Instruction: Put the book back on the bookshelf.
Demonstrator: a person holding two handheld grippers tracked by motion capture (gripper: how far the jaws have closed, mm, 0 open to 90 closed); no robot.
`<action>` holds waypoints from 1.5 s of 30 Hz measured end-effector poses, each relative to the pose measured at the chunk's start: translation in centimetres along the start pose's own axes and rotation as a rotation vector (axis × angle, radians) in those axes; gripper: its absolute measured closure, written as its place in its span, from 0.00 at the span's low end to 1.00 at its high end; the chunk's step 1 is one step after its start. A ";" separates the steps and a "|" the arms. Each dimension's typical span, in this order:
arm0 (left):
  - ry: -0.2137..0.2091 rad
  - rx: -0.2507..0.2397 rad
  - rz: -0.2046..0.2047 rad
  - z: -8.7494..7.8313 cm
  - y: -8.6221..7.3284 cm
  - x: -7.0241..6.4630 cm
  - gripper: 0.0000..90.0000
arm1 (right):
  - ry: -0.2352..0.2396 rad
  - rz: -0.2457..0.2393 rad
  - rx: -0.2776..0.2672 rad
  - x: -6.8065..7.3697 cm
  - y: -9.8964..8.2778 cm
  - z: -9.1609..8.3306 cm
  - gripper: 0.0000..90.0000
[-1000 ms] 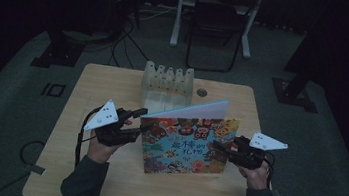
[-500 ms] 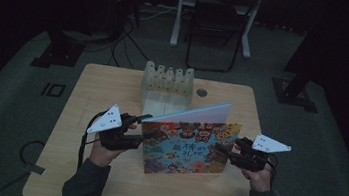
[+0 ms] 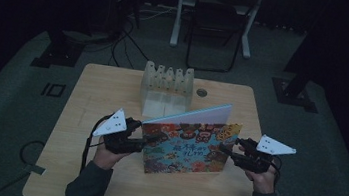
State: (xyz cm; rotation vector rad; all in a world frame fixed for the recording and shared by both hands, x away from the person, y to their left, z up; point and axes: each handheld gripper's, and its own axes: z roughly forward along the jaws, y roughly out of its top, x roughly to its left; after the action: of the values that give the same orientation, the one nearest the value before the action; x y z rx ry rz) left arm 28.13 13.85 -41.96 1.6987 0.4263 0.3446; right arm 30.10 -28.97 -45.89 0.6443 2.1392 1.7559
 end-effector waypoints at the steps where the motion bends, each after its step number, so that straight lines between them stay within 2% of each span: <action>1: -0.004 0.002 -0.001 0.1 -0.1 -0.1 0.57 | 0.000 0.000 0.000 0.0 0.0 0.0 0.58; 6: -0.013 0.001 0.001 0.6 -0.3 -0.3 0.58 | -0.007 0.002 0.000 0.0 0.0 -0.2 0.58; 8: -0.020 -0.001 0.002 0.6 -0.4 -0.3 0.62 | -0.014 0.002 -0.007 -0.1 0.0 -0.5 0.58; 14: -0.021 0.018 0.027 1.2 -0.7 -0.7 0.67 | -0.032 0.007 -0.010 -0.2 -0.1 -1.1 0.58; 22: 0.008 0.026 0.057 1.7 -1.0 -1.3 0.74 | -0.054 0.015 -0.026 -0.5 -0.3 -2.0 0.57; 34: 0.001 0.014 0.074 1.7 -1.1 -1.7 0.85 | -0.075 0.029 -0.045 -0.8 -0.5 -2.7 0.57; 40: 0.002 0.011 0.076 1.8 -1.2 -1.7 0.84 | -0.080 0.033 -0.052 -0.9 -0.6 -2.9 0.57; 45: -0.005 0.014 0.071 2.3 -1.6 -1.8 0.75 | -0.084 0.039 -0.052 -1.0 -0.8 -3.0 0.57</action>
State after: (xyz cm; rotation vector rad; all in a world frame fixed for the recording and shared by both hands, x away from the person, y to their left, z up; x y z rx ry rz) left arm 27.46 11.27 -43.92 1.7305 0.3663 0.3901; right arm 29.30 -32.12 -46.08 0.7380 2.0315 1.7658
